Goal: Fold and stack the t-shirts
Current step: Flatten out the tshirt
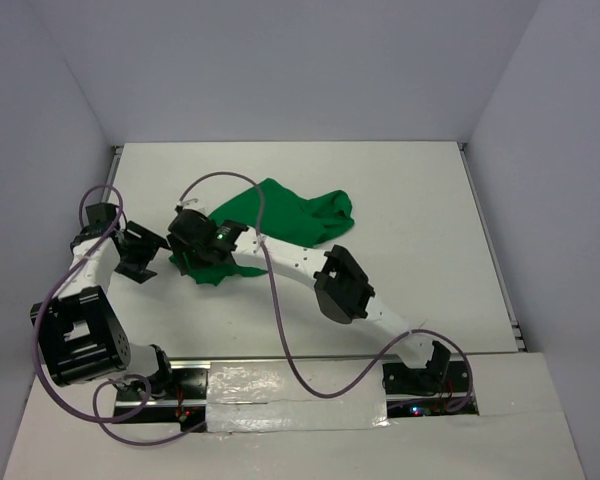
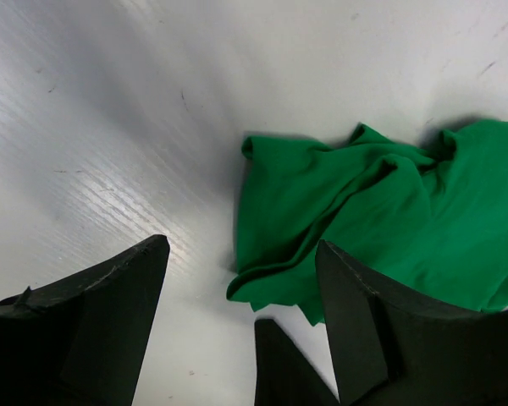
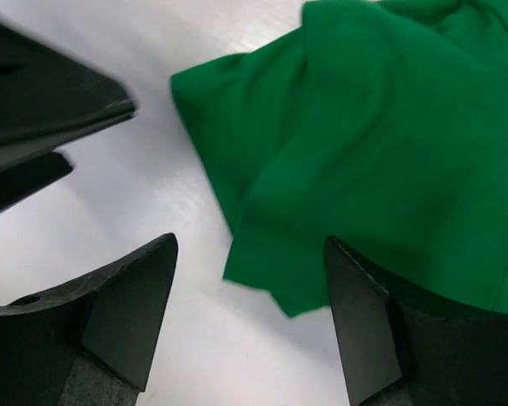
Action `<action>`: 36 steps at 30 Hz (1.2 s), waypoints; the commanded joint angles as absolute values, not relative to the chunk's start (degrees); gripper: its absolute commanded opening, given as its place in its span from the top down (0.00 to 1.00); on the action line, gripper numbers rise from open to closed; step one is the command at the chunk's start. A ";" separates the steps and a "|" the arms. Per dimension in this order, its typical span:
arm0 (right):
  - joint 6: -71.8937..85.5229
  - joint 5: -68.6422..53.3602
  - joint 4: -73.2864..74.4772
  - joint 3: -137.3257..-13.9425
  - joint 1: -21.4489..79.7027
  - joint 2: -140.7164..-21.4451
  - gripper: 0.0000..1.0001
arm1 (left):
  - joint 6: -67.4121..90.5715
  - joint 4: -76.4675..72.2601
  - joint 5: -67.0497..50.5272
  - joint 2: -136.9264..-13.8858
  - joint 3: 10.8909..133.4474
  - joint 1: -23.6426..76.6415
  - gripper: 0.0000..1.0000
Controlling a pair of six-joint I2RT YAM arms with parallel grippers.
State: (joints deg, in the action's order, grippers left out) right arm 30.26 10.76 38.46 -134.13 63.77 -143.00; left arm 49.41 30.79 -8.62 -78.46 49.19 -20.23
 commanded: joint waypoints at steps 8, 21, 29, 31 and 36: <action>31.82 13.00 39.38 -136.67 62.75 -146.34 0.61 | 48.25 29.36 -10.81 -74.97 48.25 -20.39 0.17; 30.32 20.74 29.20 -108.83 61.00 -115.19 1.00 | 47.73 28.04 -12.39 -75.50 48.25 -20.39 0.17; 29.97 25.65 23.64 -79.48 55.38 -89.08 1.00 | 47.29 26.19 -16.61 -77.52 49.13 -20.04 0.16; 30.32 30.39 24.25 -71.33 53.36 -81.96 1.00 | 46.59 26.54 -16.87 -78.22 49.83 -18.64 0.16; 31.29 36.72 27.42 -54.80 47.03 -68.75 1.00 | 44.39 28.47 -17.23 -80.15 53.17 -14.51 0.15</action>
State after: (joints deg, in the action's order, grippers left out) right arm 30.59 29.93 25.23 -61.32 49.32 -74.00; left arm 46.74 28.34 -15.31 -79.37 50.02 -16.56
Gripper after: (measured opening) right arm 0.006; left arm 0.847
